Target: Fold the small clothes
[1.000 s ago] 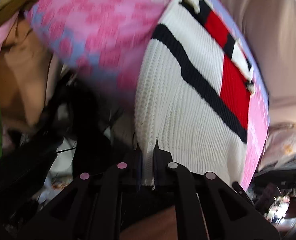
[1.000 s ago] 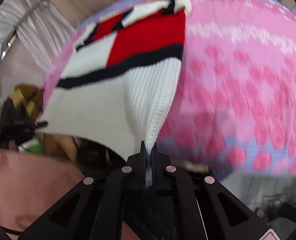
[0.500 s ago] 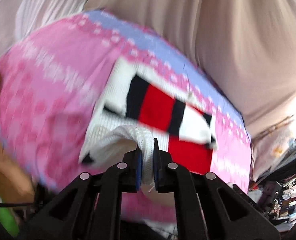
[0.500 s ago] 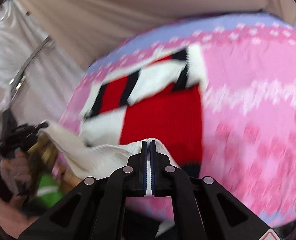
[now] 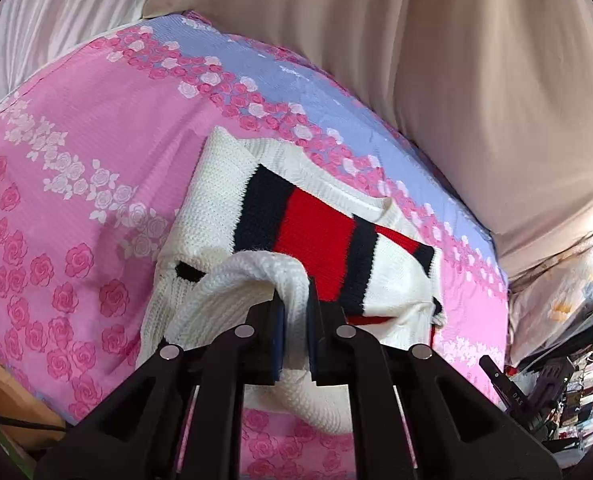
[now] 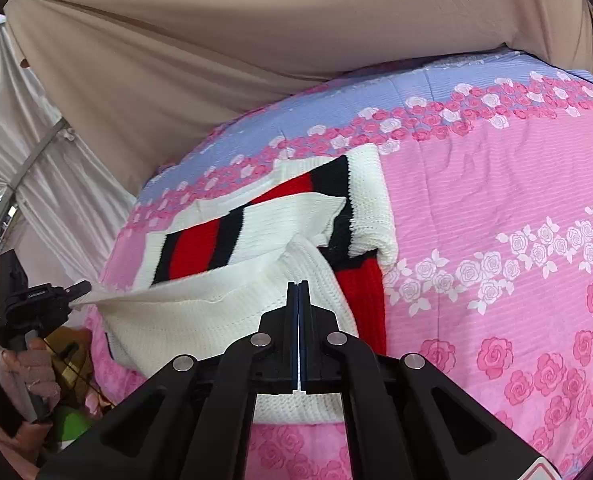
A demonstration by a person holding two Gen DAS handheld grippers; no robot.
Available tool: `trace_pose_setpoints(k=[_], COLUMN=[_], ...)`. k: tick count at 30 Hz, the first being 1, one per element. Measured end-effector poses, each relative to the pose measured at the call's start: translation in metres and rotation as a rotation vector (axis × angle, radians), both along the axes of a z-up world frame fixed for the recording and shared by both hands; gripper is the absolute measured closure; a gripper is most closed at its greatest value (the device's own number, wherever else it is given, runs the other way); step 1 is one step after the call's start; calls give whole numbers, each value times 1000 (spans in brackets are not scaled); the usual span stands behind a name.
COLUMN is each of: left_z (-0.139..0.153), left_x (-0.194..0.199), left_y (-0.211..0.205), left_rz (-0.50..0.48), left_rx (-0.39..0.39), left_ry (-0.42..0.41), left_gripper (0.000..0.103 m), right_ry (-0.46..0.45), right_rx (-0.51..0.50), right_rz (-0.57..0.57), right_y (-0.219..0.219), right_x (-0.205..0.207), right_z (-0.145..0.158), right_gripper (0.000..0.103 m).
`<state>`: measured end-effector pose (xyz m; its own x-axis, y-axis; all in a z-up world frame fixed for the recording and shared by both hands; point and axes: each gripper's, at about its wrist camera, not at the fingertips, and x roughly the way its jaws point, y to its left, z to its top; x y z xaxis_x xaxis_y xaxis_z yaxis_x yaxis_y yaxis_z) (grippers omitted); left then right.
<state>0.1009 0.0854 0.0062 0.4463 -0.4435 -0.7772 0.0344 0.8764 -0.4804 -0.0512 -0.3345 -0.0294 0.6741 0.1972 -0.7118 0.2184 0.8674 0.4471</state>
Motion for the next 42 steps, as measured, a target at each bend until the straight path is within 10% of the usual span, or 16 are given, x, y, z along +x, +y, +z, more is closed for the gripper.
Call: trace_pose_setpoints(k=[4,8,9,10,21,27,30,35,42], left_z=[-12,-21,-24,-26,18,-16,-11,-42,-92], left_x=[8,10,11,12,92,168,142,75,13], left_y=[0,-2,-2,-2,0,-9,6,29,46], left_rz=[2,-5,-5,-4,28,144,124,116,221], left_rx=[-7,-1,-1,2,7,149,129,175,45], left_ry=[42,68,74,79,-71,-68,-81,17,182], left_gripper=[95,95,95,95,94,82,70,66,60], right_ry=[112,134,136,153,-121,92,60,162,211], right_rx=[-54,-57,-45,-33,-143,-170,-145,-88,38], right_rz=[45,93,112,135,-33,-127,-134,-124,-118], right_y=[7,21,24,29,-21,-49,-36,-20,-13], right_x=[33,64,70,77,115,164,117,57,46], right_z=[-33,-60,-66,-74,51,-11,-12,-50,-86], right_gripper=[50,50,63,101,99,83,56,52,36])
